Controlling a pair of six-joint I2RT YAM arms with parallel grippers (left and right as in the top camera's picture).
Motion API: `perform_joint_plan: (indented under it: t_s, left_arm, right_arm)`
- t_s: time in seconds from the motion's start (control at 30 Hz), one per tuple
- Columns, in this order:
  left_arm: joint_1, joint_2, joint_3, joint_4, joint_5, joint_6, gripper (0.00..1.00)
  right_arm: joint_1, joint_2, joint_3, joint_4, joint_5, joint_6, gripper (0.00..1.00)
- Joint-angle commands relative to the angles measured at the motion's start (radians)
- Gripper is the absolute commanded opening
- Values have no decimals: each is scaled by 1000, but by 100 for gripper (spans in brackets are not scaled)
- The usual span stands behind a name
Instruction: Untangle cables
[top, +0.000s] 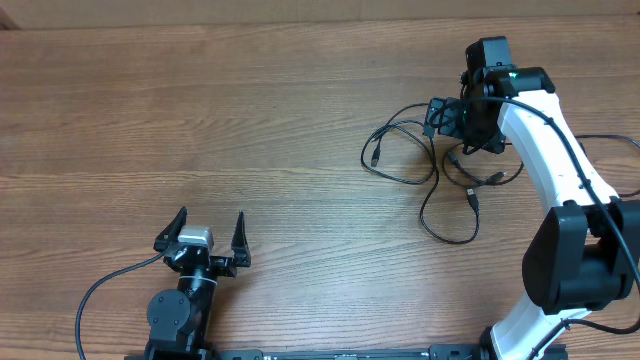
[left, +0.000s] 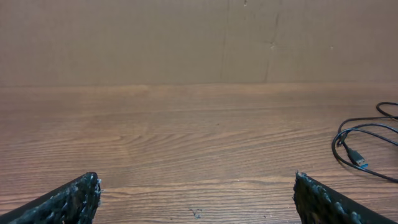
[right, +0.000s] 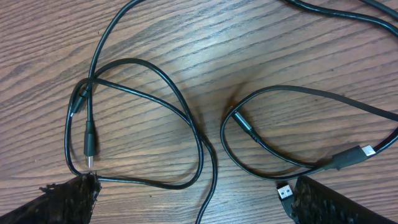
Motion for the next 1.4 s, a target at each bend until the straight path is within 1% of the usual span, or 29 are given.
perform_joint_plan:
  t_s: [0.0,0.3,0.53,0.77,0.9,1.03,1.23,1.3,1.37]
  left_arm:
    - [11,-11,-3,0,5,19,100]
    - [11,-11,-3,0,5,19,100]
    - [11,-11,-3,0,5,19,100]
    - [11,-11,-3,0,5,19,99]
    - [11,-11,-3,0,5,19,100]
    - [11,-11,-3,0,5,19,99]
    - [11,-11,-3,0,5,19,100]
    - [11,-11,-3,0,5,19,100]
    - [11,-11,-3,0,5,19,100]
  right_arm:
    - [1,1,9,6,-5,0,100]
    - [11,-9,9,6,-5,0,100]
    - [67,-62,9,6,-5,0,100]
    - [161,-269,9,6,-5,0,100]
    - [168,-430,9,6,-5,0,100]
    - [167,-551,9,5,-5,0,100]
    - [167,-647,9,5,-5,0,100]
    - [167,-662,9,-26,59,-58,100]
    - [167,-666,9,-74,121,-70,100]
